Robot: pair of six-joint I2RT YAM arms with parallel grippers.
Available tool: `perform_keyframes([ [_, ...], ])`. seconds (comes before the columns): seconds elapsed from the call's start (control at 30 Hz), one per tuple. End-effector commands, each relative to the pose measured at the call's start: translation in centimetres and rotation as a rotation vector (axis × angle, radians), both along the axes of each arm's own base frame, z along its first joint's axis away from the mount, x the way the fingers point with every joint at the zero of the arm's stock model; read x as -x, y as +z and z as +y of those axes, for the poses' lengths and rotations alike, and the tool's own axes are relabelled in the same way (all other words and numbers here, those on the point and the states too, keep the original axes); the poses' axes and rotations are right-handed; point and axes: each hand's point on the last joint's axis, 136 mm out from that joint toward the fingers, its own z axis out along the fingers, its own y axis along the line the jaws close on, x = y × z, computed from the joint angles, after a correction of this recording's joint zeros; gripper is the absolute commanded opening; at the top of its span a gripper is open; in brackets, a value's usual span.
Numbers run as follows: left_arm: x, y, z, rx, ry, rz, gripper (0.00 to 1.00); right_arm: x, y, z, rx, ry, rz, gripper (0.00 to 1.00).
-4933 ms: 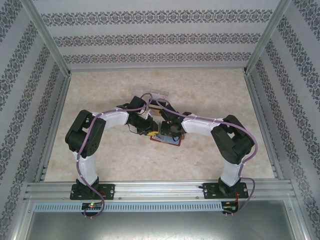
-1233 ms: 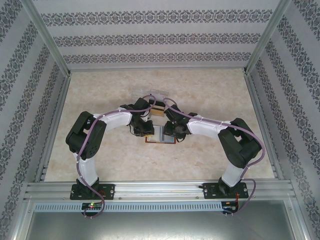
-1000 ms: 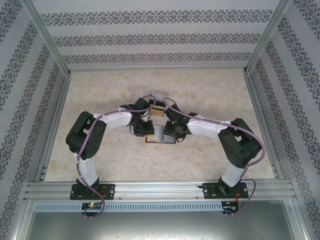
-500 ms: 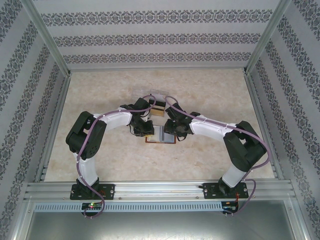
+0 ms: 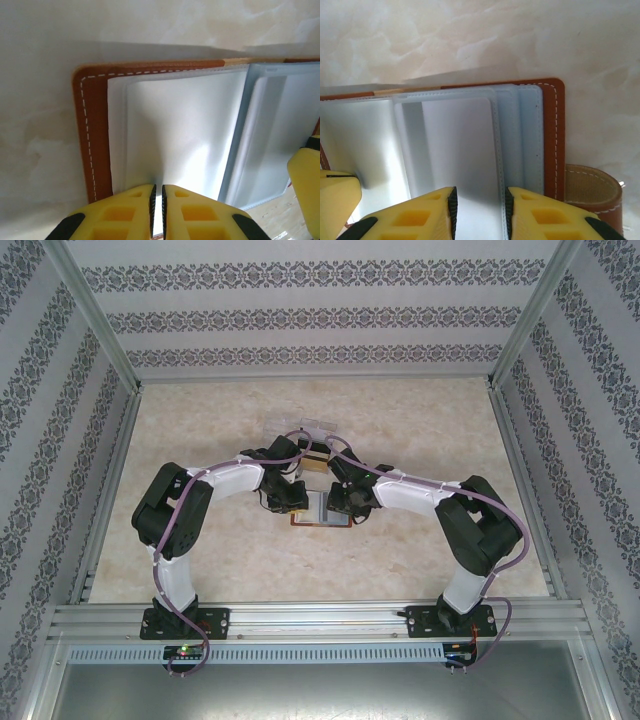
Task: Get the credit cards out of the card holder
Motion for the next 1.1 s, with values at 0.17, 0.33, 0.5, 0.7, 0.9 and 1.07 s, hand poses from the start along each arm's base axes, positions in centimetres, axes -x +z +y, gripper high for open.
perform_keyframes([
  [0.17, 1.1, -1.5, 1.2, -0.053, -0.005, 0.062, 0.15, -0.5, 2.3, 2.0, -0.104, 0.049, -0.059, 0.31],
  [0.33, 1.1, -0.7, 0.8, -0.021, -0.017, 0.046, 0.15, -1.0, 4.6, 2.6, -0.221, 0.088, -0.155, 0.34],
  [0.5, 1.2, -0.7, 0.7, -0.012, -0.021, 0.050, 0.15, -0.9, 5.2, 4.5, -0.358, 0.138, -0.147, 0.36],
  [0.7, 0.9, 0.8, 0.7, 0.006, -0.007, 0.017, 0.16, -0.9, 3.6, 6.2, -0.406, 0.152, -0.091, 0.37],
  [0.9, 0.3, 3.1, 3.0, -0.009, 0.063, -0.045, 0.16, -1.3, 2.6, 7.7, -0.442, 0.151, -0.066, 0.46],
  [1.07, 0.5, 3.0, 5.3, -0.030, 0.138, -0.049, 0.14, -1.7, 2.7, 7.3, -0.428, 0.126, -0.084, 0.46],
])
